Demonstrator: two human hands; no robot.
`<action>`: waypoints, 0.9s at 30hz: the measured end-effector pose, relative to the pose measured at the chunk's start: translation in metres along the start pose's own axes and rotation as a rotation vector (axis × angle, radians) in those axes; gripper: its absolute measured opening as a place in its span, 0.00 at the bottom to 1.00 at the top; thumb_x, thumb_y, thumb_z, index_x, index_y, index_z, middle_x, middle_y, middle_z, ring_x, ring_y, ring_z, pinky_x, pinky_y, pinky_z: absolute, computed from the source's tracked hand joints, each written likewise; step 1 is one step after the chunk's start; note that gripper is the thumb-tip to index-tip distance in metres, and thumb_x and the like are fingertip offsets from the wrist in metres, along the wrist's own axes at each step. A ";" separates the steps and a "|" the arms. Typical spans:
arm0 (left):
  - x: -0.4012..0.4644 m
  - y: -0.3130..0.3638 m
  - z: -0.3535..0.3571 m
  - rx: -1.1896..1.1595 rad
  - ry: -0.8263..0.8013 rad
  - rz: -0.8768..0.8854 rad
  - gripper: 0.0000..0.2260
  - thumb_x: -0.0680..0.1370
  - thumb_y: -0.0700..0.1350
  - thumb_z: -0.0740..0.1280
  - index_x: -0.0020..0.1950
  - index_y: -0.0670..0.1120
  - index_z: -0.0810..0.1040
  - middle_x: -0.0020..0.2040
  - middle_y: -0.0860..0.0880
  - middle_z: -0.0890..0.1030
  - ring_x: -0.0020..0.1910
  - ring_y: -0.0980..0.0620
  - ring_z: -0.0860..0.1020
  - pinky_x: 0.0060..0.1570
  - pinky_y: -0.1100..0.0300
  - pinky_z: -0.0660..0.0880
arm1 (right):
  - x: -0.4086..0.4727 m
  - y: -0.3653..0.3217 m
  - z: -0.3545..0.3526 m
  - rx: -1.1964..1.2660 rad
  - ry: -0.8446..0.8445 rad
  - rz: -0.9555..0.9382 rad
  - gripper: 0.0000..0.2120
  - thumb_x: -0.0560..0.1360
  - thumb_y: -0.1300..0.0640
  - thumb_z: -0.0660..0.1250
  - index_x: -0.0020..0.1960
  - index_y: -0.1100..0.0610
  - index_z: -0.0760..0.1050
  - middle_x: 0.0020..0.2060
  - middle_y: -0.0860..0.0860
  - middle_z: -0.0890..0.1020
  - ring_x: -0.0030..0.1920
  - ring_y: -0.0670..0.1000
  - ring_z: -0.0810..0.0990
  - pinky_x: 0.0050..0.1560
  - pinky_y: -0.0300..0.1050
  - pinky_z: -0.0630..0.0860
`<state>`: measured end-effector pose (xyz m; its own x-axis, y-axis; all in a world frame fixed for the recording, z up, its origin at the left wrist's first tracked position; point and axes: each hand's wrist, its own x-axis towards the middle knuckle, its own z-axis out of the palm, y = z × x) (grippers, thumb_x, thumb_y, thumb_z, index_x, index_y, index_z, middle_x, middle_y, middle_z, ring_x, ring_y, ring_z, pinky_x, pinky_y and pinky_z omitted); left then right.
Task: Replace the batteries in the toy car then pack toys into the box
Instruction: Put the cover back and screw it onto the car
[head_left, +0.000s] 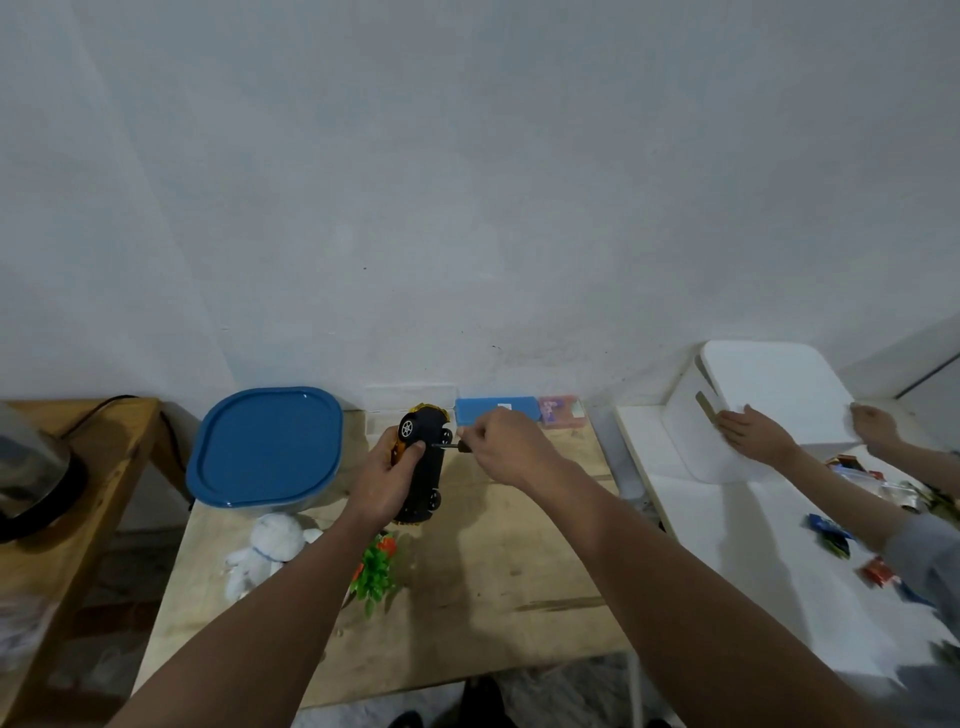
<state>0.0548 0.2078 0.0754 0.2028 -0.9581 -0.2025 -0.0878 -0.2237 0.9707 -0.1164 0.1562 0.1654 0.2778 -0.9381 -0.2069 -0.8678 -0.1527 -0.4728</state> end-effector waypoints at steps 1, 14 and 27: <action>0.000 -0.001 0.000 -0.008 0.001 0.002 0.08 0.85 0.48 0.64 0.63 0.54 0.78 0.52 0.51 0.85 0.50 0.54 0.84 0.39 0.66 0.75 | -0.001 0.000 0.001 0.008 0.001 0.004 0.16 0.79 0.46 0.64 0.46 0.59 0.78 0.39 0.55 0.81 0.42 0.55 0.81 0.45 0.51 0.78; 0.006 -0.001 -0.003 -0.040 -0.013 0.003 0.06 0.85 0.49 0.64 0.62 0.55 0.78 0.54 0.46 0.84 0.52 0.47 0.84 0.48 0.51 0.80 | 0.000 0.003 0.003 0.144 0.076 0.001 0.08 0.75 0.50 0.71 0.47 0.54 0.77 0.41 0.49 0.80 0.40 0.48 0.78 0.35 0.40 0.69; -0.002 -0.001 -0.002 -0.085 0.021 -0.070 0.06 0.85 0.51 0.64 0.59 0.58 0.79 0.44 0.49 0.85 0.37 0.51 0.86 0.28 0.58 0.80 | -0.004 -0.002 0.009 -0.061 -0.024 0.024 0.25 0.82 0.44 0.59 0.42 0.63 0.78 0.36 0.59 0.79 0.40 0.59 0.79 0.40 0.50 0.73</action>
<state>0.0560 0.2104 0.0752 0.2263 -0.9364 -0.2684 0.0105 -0.2732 0.9619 -0.1122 0.1626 0.1597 0.2654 -0.9341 -0.2387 -0.8979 -0.1493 -0.4140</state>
